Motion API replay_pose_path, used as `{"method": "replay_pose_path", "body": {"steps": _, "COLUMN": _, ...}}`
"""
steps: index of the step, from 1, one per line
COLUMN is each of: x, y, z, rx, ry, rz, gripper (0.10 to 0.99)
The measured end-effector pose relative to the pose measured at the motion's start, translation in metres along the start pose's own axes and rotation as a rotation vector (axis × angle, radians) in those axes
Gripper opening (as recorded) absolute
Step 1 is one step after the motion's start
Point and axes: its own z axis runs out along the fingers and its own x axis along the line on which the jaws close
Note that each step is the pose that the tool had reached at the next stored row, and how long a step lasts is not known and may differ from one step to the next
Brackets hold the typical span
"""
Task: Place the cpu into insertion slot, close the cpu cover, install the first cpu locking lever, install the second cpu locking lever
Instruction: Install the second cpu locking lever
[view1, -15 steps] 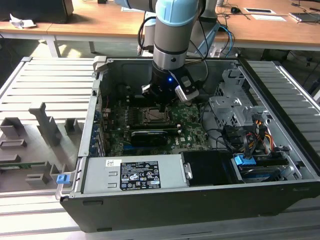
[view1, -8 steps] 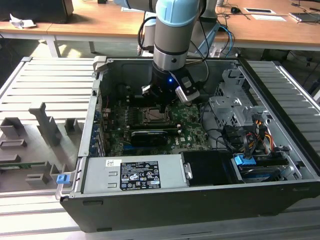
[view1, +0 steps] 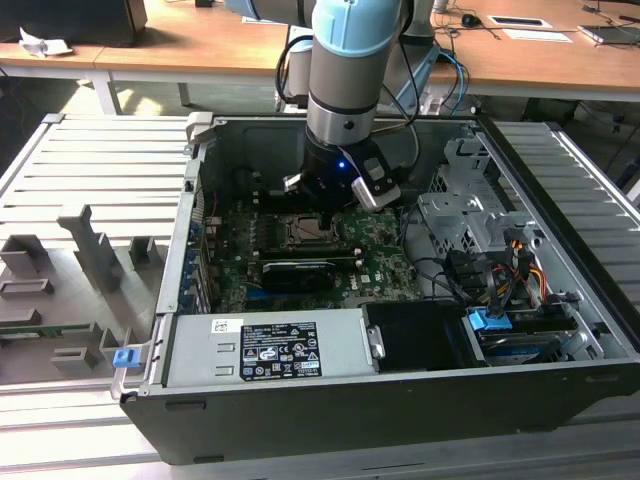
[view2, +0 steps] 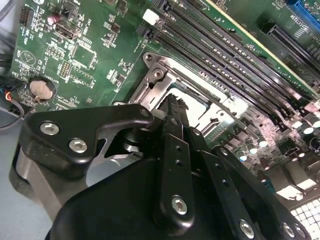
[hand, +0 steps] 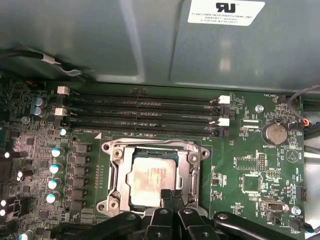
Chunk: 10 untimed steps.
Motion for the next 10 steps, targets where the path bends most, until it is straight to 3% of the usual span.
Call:
{"method": "replay_pose_path", "body": {"steps": 6, "x": 0.0000, "y": 0.0003, "z": -0.0035, "rx": 0.000, "ry": 0.0000, "rz": 0.000, "gripper": 0.106}}
{"method": "replay_pose_path", "body": {"steps": 7, "x": 0.0000, "y": -0.0003, "z": -0.0034, "rx": -0.004, "ry": -0.0002, "rz": 0.000, "gripper": 0.106}}
{"method": "replay_pose_path", "body": {"steps": 8, "x": 0.0001, "y": -0.0023, "z": -0.0026, "rx": -0.018, "ry": 0.0002, "rz": 0.000, "gripper": 0.106}}
{"method": "replay_pose_path", "body": {"steps": 10, "x": 0.0005, "y": -0.0076, "z": -0.0030, "rx": -0.023, "ry": -0.0001, "rz": 0.000, "gripper": 0.106}}
